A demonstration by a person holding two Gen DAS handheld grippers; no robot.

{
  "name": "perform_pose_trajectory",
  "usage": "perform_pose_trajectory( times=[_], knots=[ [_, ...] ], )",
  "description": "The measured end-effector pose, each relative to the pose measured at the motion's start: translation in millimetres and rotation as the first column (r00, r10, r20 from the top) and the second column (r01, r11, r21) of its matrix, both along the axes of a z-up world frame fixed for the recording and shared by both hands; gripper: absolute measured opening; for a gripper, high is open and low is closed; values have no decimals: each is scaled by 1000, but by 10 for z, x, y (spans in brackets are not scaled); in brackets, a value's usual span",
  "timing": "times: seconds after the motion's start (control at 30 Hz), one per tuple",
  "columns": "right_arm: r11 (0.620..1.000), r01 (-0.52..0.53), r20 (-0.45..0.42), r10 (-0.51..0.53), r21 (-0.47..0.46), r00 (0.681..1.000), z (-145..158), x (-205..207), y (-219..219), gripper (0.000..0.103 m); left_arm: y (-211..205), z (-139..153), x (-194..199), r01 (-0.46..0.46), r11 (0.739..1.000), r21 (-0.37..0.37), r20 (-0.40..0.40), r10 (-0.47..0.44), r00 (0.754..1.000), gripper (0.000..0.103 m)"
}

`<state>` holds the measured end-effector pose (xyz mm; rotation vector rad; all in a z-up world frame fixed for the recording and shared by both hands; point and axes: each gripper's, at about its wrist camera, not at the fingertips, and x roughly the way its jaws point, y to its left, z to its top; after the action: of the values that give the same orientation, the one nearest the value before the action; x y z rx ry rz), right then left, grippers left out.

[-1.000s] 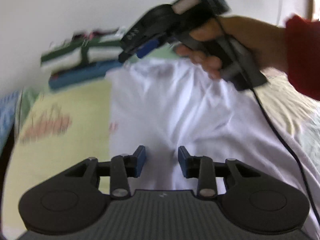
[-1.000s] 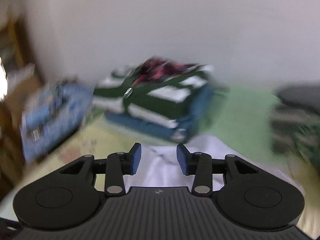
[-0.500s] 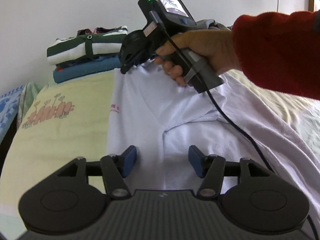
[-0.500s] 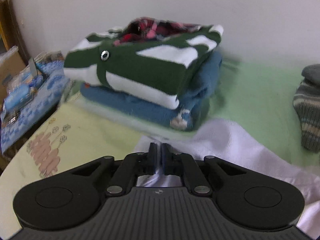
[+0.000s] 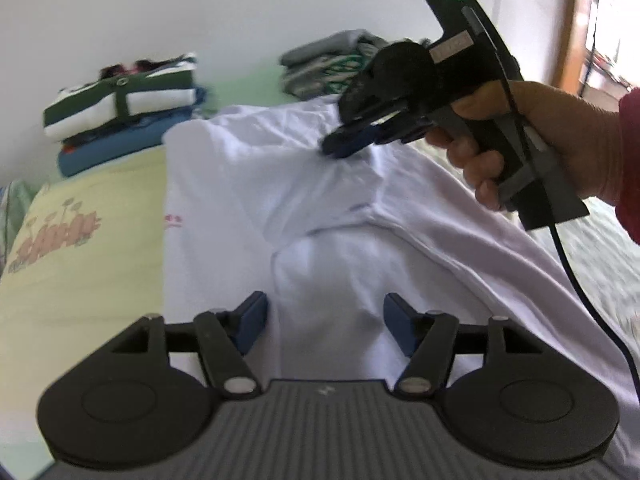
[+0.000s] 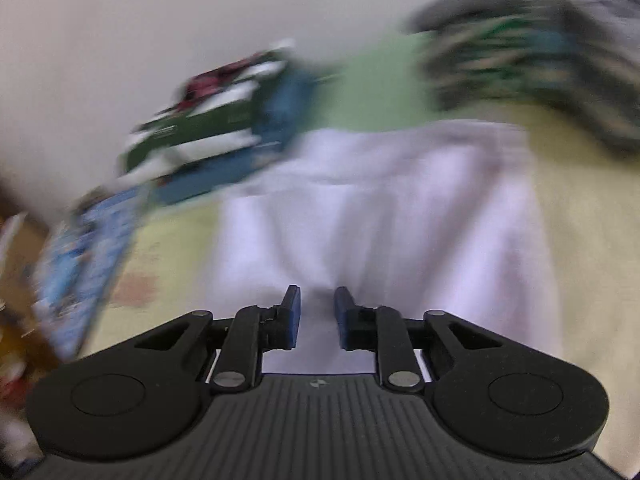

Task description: Fold clothes

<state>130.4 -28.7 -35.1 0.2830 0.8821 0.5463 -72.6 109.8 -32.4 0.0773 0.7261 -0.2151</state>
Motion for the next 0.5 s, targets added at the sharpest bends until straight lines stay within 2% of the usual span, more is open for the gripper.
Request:
perform_pose_trajectory(
  times=[0.03,0.07,0.1,0.13,0.2,0.23,0.3,0.33,0.37,0.43,0.5],
  knots=[
    [999,52,0,-52,7,999,-2,-47,-97,10,-1,8,-31,16,1000,1,1,-16,1000,67],
    [997,68,5,-68,44,998,32,-146,-150,20,12,21,-62,31,1000,-4,2,-31,1000,68],
    [993,74,12,-76,88,997,77,-258,-193,21,26,34,-94,46,999,-9,3,-46,999,69],
    [990,50,17,-53,128,998,98,-359,-197,22,41,43,-124,57,998,-17,-2,-57,998,70],
    [988,-27,-41,33,152,999,55,-553,-69,30,79,58,-187,71,997,-35,-19,-72,997,70],
    [991,-34,-66,43,132,997,15,-611,-17,30,104,76,-223,72,997,-36,-22,-73,997,70],
    [998,9,-43,-6,61,999,-53,-729,23,24,189,145,-316,58,998,-37,-23,-59,998,70],
    [998,48,-25,-47,40,999,-69,-767,-10,12,237,182,-365,49,998,-38,-24,-50,998,70],
    [994,99,-17,-98,39,995,-58,-797,-60,9,284,220,-415,40,998,-39,-24,-41,999,71],
    [980,194,-3,-194,47,981,-12,-864,-155,18,437,283,-538,-6,998,-67,-46,3,999,75],
    [973,187,-9,-187,137,982,24,-967,-229,18,606,342,-670,-62,993,-102,-76,54,996,77]
  ],
)
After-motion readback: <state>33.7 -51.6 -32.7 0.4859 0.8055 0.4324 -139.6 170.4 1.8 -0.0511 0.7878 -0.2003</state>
